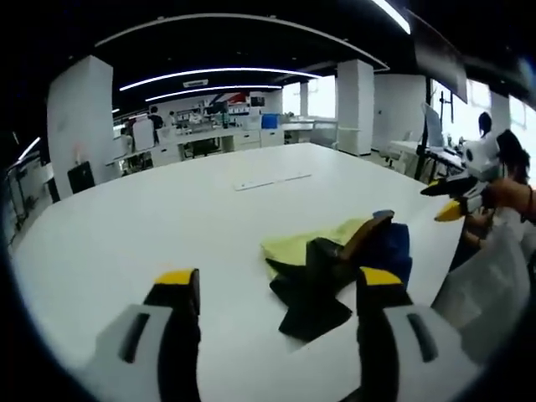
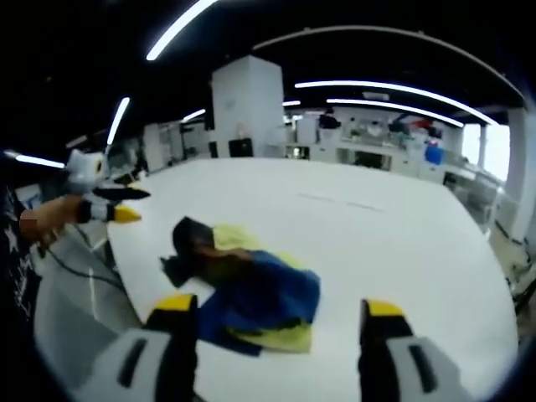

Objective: Fold the garment on the visible template until the final outline fits inside the template.

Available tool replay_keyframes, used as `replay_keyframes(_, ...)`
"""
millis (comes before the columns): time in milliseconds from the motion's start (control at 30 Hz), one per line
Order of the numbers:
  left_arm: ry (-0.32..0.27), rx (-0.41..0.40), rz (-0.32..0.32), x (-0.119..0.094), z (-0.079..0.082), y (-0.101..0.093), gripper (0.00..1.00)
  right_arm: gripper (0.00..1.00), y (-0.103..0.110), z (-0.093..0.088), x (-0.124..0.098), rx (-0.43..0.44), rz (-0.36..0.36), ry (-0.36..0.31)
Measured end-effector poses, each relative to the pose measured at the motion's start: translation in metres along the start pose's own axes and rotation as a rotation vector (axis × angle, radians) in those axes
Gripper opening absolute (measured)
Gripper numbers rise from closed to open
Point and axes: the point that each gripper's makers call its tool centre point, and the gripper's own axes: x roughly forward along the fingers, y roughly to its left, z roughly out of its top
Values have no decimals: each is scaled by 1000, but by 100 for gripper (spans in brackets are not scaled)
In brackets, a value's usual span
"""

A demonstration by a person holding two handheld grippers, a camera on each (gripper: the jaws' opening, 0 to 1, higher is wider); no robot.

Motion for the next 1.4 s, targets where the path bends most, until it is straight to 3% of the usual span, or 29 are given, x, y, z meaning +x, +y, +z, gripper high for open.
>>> replay_keyframes(133, 3, 6, -9, 8, -1, 1, 69, 71, -2, 2, 9, -13, 2, -7)
replay_keyframes(533, 27, 11, -70, 33, -3, -21, 59, 56, -1, -1, 34, -53, 29, 10)
replay_keyframes(667, 40, 23, -72, 40, -7, -19, 56, 52, -2, -2, 41, -53, 40, 16)
replay_keyframes(1067, 80, 18, -127, 54, -17, -34, 39, 32, 3, 3, 60, -158, 78, 17)
replay_keyframes(1400, 110, 12, -185, 64, -25, -45, 17, 16, 6, -2, 73, -196, 93, 19)
